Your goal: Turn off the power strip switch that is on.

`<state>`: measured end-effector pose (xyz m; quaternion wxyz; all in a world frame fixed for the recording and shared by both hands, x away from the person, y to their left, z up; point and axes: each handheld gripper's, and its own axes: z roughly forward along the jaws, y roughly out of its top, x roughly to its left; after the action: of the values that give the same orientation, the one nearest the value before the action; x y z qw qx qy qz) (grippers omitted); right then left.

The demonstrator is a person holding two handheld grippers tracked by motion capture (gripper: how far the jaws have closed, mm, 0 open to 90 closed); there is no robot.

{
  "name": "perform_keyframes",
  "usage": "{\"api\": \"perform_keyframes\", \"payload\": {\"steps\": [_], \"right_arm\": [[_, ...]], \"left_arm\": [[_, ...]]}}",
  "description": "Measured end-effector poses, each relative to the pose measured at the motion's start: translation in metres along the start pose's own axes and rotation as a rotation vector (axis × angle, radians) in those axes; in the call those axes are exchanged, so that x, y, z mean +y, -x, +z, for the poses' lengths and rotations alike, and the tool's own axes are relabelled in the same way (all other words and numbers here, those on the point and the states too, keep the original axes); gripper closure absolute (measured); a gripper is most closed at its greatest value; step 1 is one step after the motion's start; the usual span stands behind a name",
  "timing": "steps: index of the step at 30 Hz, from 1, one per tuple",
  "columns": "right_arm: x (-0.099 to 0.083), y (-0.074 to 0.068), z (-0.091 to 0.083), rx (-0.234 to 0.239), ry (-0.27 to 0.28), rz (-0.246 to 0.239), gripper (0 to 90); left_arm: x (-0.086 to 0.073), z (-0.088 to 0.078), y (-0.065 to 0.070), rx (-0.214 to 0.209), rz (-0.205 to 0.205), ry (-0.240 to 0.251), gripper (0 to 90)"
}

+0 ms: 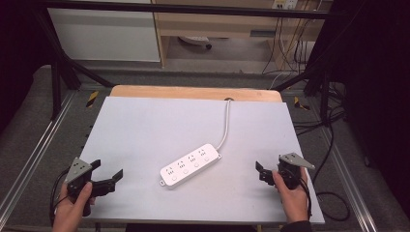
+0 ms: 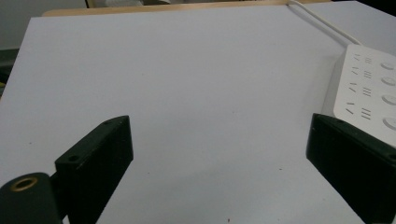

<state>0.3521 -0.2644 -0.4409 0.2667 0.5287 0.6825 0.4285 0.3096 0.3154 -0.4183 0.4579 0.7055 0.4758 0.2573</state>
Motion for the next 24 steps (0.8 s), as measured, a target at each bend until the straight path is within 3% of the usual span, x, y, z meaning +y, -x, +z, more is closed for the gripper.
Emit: {"api": "perform_keyframes", "payload": {"steps": [14, 24], "right_arm": [[0.0045, -0.0037, -0.0014, 0.006, -0.001, -0.022, 4.6], [0.0069, -0.0084, -0.0021, 0.038, 0.009, -0.042, 3.9]], "left_arm": [[0.0010, -0.0009, 0.0025, -0.020, 0.006, 0.009, 6.7], [0.0034, -0.0027, 0.0065, -0.046, 0.015, 0.032, 6.0]]}}
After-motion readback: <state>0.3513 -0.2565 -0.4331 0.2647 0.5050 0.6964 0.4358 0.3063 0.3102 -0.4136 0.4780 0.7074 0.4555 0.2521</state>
